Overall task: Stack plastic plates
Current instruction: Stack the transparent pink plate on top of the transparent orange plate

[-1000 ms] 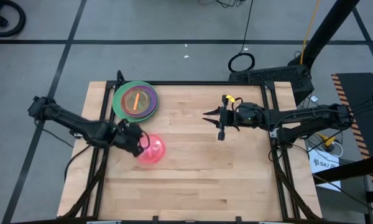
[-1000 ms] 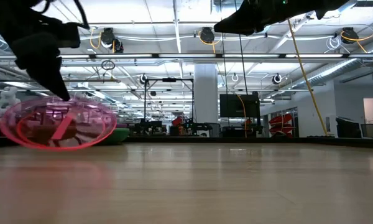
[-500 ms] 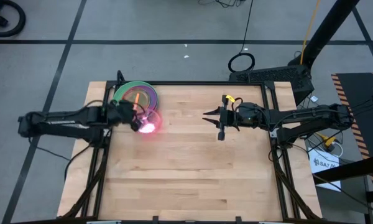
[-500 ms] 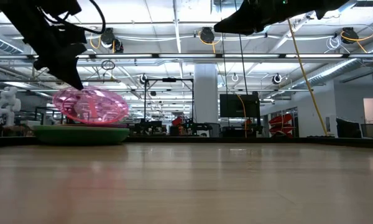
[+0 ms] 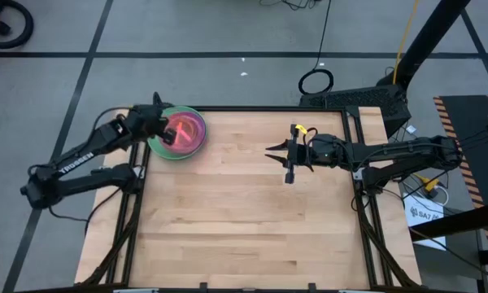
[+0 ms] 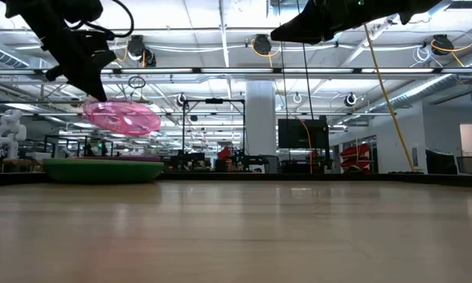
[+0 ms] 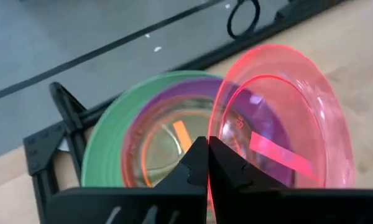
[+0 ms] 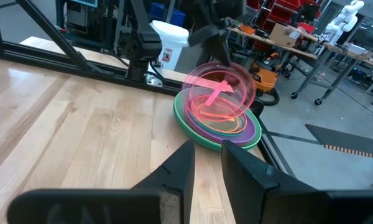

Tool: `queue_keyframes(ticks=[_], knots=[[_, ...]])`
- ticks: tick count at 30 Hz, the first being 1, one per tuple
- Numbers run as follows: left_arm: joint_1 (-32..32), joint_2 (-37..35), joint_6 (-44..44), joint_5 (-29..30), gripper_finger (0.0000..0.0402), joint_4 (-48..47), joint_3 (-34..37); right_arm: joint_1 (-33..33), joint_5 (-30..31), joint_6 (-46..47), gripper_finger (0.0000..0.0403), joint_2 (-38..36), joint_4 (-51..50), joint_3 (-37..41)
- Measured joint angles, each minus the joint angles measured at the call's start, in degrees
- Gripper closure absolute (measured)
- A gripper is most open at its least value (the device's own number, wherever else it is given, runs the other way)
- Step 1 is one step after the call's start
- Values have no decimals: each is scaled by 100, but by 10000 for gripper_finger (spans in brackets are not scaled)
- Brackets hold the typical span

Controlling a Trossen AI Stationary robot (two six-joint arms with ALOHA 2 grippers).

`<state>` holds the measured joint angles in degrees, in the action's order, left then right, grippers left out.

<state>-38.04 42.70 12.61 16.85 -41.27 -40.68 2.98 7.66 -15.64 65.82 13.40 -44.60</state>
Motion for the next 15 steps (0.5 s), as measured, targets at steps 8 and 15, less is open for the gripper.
queue_keyframes(ticks=[8,15], knots=[[-1331,315,-623,-648,401,-187,-84,-2,0,1,330,1,-10,-2],[-1681,771,-952,-895,401,-142,-84,-1,0,-2,330,0,-17,-1]])
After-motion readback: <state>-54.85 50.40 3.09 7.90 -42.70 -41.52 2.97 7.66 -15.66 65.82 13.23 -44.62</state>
